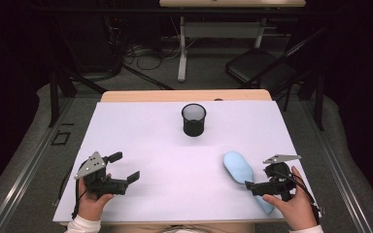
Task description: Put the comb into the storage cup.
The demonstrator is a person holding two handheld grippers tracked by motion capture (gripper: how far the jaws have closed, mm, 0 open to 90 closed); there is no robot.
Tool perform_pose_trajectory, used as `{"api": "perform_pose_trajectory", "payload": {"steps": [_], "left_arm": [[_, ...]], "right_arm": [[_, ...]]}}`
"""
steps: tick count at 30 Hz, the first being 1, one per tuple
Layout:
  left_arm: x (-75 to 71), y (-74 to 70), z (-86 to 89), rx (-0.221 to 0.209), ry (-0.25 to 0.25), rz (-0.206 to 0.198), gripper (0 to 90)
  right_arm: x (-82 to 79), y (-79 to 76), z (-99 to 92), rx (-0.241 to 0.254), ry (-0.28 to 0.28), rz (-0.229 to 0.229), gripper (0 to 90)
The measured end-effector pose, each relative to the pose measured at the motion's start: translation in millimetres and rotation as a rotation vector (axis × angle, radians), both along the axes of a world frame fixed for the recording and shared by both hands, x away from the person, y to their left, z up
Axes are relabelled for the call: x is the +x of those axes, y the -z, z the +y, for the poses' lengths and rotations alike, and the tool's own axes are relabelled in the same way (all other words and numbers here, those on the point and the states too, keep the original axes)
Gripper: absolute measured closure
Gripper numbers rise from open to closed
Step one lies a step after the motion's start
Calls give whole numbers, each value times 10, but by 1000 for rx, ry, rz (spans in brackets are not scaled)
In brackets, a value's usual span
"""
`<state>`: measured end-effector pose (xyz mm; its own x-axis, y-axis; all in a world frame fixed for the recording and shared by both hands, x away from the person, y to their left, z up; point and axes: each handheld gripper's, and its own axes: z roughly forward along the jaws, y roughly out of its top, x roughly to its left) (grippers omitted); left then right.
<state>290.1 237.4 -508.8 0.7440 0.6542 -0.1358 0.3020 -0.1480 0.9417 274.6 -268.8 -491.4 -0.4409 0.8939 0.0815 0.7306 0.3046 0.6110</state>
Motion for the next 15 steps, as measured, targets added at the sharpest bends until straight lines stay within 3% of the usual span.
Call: {"api": "perform_pose_trajectory", "payload": {"steps": [4,7,12,15], "left_arm": [[3,1,1,1,9,1,5],[1,1,-2,0,4,2,5],[2,1,-1,0,5,1,5],[0,1,-1,-1,3,1,5]], "right_arm": [[28,1,25,-3,-5,29,0],[85,6,71,-56,-31,52,0],[144,2,96,-72,-42,88,0],[199,27,121,-131,-56,124,0]]}}
